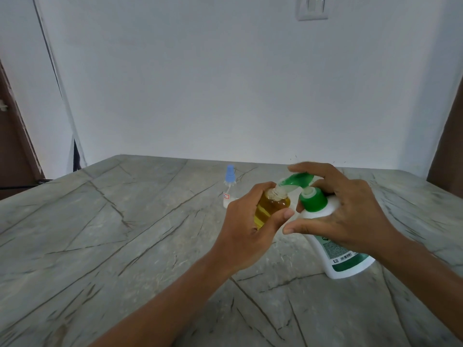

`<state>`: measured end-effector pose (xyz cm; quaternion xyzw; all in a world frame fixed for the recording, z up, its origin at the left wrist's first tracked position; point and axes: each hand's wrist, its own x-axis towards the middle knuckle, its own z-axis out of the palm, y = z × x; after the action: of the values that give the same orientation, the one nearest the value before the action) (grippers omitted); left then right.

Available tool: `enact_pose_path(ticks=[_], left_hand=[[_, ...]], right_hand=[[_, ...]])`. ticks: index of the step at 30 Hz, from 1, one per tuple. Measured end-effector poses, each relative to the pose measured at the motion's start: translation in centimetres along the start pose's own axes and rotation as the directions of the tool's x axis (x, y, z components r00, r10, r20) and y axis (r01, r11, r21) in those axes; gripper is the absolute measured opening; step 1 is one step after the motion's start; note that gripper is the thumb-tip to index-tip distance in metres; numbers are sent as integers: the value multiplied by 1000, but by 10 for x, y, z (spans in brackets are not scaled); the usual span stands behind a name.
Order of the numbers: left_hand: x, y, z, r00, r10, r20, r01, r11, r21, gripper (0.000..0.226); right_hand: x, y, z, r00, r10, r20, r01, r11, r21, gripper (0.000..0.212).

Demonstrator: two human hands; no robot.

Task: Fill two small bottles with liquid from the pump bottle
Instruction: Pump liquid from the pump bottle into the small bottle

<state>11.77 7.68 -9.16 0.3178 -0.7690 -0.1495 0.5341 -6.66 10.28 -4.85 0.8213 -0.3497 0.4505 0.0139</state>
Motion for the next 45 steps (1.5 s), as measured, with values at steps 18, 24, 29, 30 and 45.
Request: enact_pose_path(ticks=[18, 24, 29, 30, 45], left_hand=[[0, 3, 1, 1000, 24, 0, -24, 999, -35, 44], [-1, 2, 3, 1000, -10, 20, 13, 991, -131, 43], [-3, 5, 8, 998, -51, 44, 58, 982, -181, 40], [-3, 5, 8, 998, -59, 38, 66, 978, -200, 39], [-1, -7, 9, 979, -201, 11, 198, 951, -236, 45]], right_hand=[[-1, 2, -1, 999, 19, -43, -18, 999, 38, 73], [-3, 3, -1, 998, 42, -52, -39, 998, 51, 78], [-7, 3, -4, 998, 49, -32, -47, 995, 86, 81], [-8, 4, -5, 999, 52, -14, -50, 994, 92, 82], [-18, 28, -42, 883, 287, 370, -368, 914, 170, 123]])
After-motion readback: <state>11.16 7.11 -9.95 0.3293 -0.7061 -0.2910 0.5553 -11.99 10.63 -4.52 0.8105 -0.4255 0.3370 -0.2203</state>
